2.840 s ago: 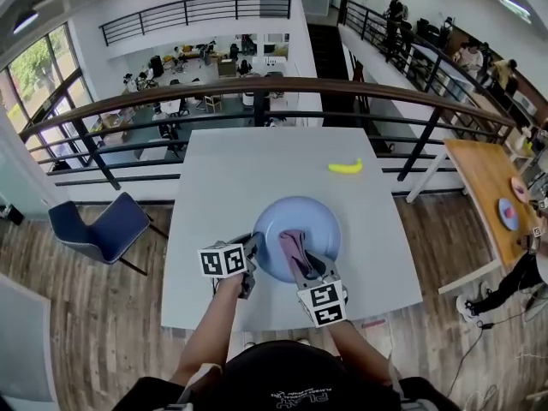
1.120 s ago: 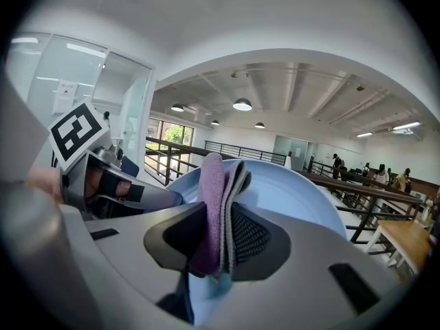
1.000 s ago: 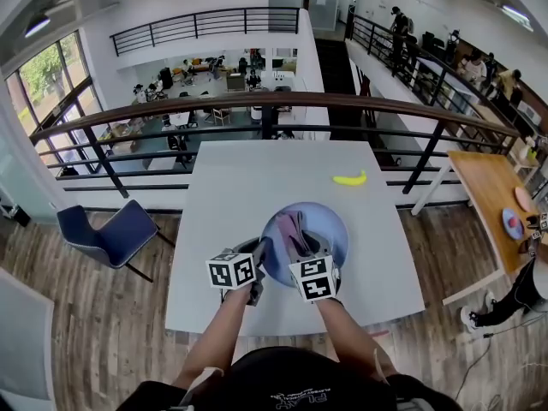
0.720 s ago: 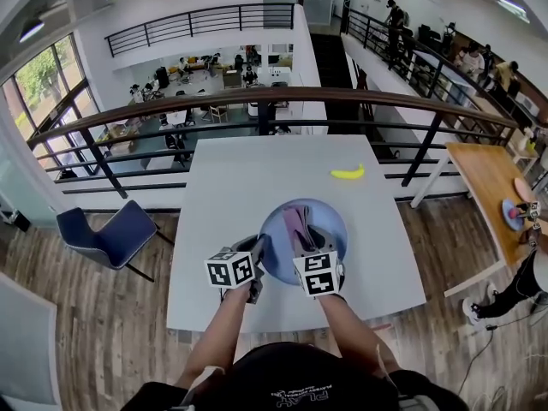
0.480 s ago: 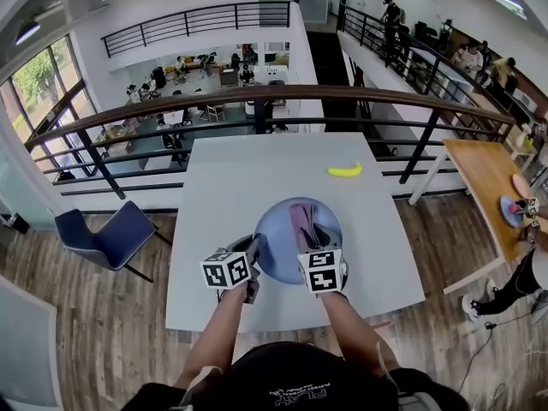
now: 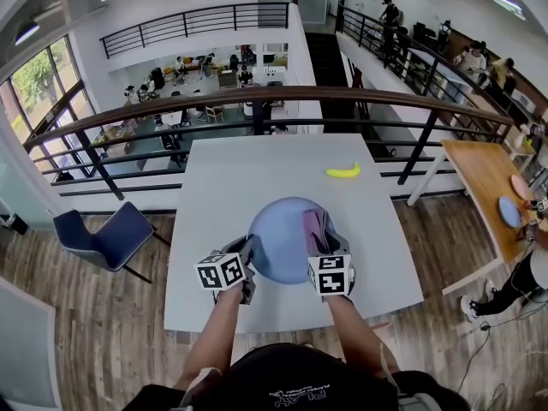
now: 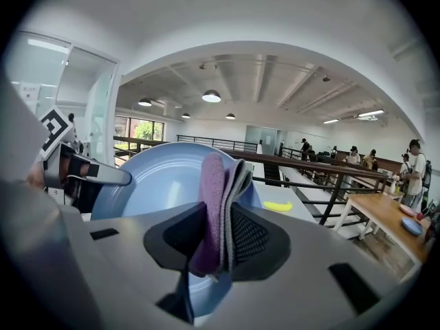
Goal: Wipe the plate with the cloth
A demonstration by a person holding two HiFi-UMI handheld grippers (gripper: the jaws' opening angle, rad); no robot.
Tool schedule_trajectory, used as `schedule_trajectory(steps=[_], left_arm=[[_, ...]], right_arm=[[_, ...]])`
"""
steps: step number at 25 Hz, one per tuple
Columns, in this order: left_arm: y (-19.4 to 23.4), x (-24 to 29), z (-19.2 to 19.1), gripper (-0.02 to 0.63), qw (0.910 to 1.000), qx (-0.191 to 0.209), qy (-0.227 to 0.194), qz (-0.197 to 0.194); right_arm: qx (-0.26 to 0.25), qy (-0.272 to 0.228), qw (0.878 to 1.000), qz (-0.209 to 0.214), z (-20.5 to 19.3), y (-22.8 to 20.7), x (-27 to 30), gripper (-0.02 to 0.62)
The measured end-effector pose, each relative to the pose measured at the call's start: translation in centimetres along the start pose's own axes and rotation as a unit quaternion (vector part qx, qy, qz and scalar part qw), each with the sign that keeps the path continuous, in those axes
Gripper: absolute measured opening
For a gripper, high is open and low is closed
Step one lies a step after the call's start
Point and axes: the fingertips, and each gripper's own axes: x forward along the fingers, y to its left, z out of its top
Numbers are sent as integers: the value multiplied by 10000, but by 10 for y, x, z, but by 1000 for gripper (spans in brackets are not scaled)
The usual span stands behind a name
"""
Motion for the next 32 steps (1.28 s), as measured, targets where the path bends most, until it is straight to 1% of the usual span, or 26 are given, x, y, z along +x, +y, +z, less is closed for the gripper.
schedule_trajectory(steps=[4, 8, 10, 12, 18, 24, 29, 32], left_arm=[[-1, -2, -1, 29, 10000, -12, -15, -4], [1, -1, -5, 29, 10000, 58, 35, 59], [3, -2, -6, 29, 9999, 89, 58, 122], [5, -3, -6, 28, 9998, 98, 59, 163], [6, -4, -1, 28, 9999, 94, 38, 139], [6, -5, -1, 28, 9999, 55, 58, 151], [8, -8, -1, 28, 9999, -119, 51, 73], [8, -10, 2, 28, 9999, -156, 17, 55]], right_arm=[[48, 55, 10000, -48, -8, -4, -3, 106], [126, 109, 9999, 12, -13, -3, -2, 106], [34, 126, 9999, -17, -12, 0, -2, 106], [-73, 40, 10000, 20, -5, 9, -5, 106], [-279, -220, 9972, 665, 19, 61, -8, 106], [-377, -195, 9909, 1277, 22, 113, -10, 106], [-644, -189, 9855, 1557, 26, 141, -10, 106], [-751, -179, 9840, 1604, 30, 151, -9, 106]])
